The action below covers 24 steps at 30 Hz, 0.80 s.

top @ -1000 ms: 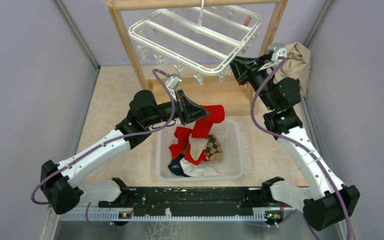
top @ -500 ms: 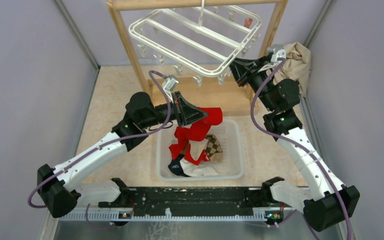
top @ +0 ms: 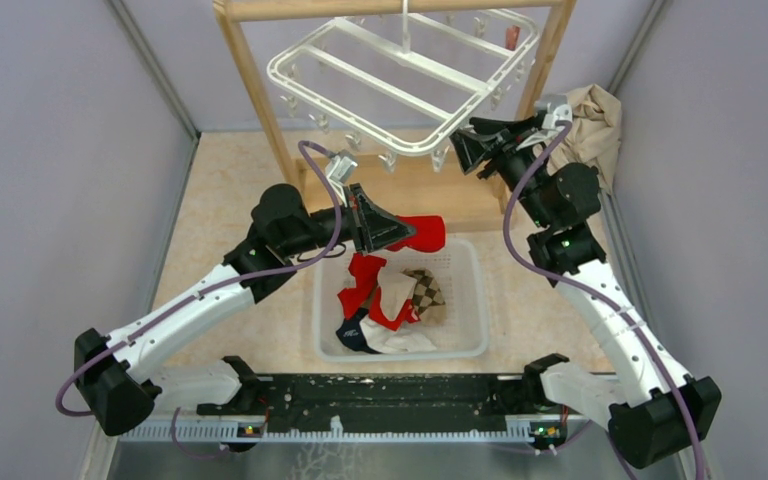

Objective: Remove the socks clipped to the hanger
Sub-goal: Place the sock in the bin.

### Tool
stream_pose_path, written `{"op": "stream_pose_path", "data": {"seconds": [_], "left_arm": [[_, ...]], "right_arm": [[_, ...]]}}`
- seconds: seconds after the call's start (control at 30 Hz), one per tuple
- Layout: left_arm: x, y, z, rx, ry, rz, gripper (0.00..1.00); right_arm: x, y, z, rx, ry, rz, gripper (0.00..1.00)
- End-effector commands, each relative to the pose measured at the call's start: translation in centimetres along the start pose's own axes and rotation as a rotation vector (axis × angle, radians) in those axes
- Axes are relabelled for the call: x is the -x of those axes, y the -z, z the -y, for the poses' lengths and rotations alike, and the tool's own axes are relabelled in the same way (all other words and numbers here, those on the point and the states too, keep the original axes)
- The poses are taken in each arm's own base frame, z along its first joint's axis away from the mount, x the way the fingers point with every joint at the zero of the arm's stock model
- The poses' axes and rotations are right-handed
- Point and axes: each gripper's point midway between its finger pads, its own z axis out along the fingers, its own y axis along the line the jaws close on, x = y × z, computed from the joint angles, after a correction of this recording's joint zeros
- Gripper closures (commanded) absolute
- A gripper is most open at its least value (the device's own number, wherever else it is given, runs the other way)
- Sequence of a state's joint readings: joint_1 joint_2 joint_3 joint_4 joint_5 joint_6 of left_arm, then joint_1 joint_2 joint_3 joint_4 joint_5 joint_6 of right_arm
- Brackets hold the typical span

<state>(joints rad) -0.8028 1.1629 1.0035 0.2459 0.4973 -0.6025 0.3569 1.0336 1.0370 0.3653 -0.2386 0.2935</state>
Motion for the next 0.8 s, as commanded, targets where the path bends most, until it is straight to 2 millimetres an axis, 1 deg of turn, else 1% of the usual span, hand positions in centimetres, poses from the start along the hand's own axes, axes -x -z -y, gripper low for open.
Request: {"op": "stream_pose_path", "data": {"seconds": [0.0, 0.17, 0.3, 0.57, 0.77], "left_arm": [[0.8, 0.4, 1.6, -0.047, -0.009, 0.018, 0.94], [0.9, 0.3, 1.8, -0.056, 0.001, 0.018, 0.94], [0.8, 0.2, 1.9, -0.067, 0.014, 0.017, 0.94], [0.2, -0.3, 2.0, -0.09, 0.04, 0.014, 0.94], [-0.9, -1.1, 1.8, -0.102, 0.063, -0.001, 0.94]], "right_arm": [[1.8, 0.9, -0.6, 0.012, 0.004, 0.051, 0.45], [1.0, 1.6, -0.1, -0.019, -0.006, 0.031, 0.33], [0.0, 2.5, 0.6, -0.062, -0.021, 0.005, 0.26], [-2.8, 5.5, 1.8, -0.16, -0.072, -0.061, 0.22], [-4.4, 7.7, 2.8, -0.239, -0.095, -0.105, 0.21]]}}
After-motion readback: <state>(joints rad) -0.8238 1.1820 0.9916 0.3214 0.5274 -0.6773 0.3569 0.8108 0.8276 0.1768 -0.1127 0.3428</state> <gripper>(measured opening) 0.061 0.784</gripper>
